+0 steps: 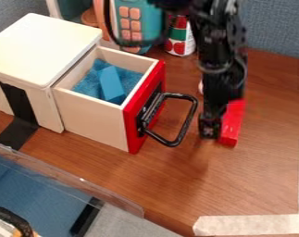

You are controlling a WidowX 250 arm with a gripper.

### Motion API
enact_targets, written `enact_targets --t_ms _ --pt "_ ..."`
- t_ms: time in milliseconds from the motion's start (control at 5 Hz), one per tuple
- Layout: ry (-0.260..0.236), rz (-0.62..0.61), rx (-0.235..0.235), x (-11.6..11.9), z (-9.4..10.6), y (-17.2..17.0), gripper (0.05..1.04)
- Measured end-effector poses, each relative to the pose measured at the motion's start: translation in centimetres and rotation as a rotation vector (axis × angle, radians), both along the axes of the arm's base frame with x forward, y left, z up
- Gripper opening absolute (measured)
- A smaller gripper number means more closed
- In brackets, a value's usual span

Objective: Close the drawer

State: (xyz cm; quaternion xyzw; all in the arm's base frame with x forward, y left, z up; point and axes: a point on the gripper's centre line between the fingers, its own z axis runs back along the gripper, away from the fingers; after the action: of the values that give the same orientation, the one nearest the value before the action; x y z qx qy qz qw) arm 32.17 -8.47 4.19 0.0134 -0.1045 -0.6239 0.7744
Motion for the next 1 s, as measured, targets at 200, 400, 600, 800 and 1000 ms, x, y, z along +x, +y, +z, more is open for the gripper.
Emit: enact_targets --t_ms 200,400,600,800,1000 --pt "0.008 0.011 0.000 -0.5 -0.8 -0.2 1.001" --pt "0.025 0.028 0.011 -1.0 -1.4 0.3 1.001" --pt "0.044 0.061 0.022 -1.5 -2.1 2.2 1.001" --pt "0.069 0.100 0.010 -1.6 -2.2 4.1 1.001" --pt "0.091 0.157 0.013 -1.9 -2.4 6.0 1.001"
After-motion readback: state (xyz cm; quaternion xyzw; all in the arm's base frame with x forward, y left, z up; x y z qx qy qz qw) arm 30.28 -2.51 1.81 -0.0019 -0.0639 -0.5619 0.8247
